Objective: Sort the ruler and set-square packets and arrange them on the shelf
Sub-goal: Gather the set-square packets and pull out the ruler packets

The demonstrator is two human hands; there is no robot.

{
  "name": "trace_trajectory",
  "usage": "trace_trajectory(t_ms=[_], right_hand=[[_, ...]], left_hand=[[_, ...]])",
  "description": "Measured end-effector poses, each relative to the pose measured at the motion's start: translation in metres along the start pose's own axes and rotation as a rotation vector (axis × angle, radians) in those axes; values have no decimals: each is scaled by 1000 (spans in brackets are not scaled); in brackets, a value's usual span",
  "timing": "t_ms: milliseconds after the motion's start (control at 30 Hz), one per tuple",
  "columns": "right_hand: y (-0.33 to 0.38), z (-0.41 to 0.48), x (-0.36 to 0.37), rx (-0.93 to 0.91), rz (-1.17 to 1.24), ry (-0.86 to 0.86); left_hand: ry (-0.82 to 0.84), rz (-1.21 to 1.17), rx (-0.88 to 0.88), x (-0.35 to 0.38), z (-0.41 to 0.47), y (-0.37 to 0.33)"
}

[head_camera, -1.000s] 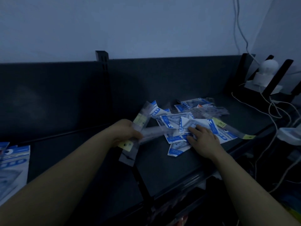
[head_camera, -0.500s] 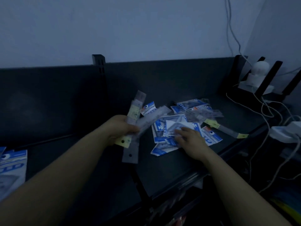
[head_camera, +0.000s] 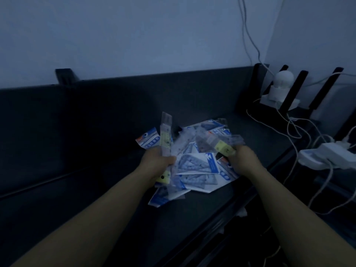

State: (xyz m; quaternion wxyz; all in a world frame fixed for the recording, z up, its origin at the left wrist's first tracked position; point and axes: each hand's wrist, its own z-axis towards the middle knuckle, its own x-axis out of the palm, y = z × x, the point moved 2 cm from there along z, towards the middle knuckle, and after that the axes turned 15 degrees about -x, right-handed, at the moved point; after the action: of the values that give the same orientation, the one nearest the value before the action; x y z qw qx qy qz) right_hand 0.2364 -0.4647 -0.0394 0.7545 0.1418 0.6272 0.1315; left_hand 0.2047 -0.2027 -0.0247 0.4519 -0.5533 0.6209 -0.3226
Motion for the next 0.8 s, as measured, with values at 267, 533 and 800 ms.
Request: trace_trajectory(t_ms=[267, 533, 800], right_hand=[[1, 61, -4, -119, -82, 164], [-1, 76, -8, -77, -53, 229], [4, 39, -32, 14, 170, -52]], left_hand=[[6, 45, 98, 20, 27, -13], [19, 31, 88, 24, 41, -8], [35, -19, 88, 23, 30, -10]])
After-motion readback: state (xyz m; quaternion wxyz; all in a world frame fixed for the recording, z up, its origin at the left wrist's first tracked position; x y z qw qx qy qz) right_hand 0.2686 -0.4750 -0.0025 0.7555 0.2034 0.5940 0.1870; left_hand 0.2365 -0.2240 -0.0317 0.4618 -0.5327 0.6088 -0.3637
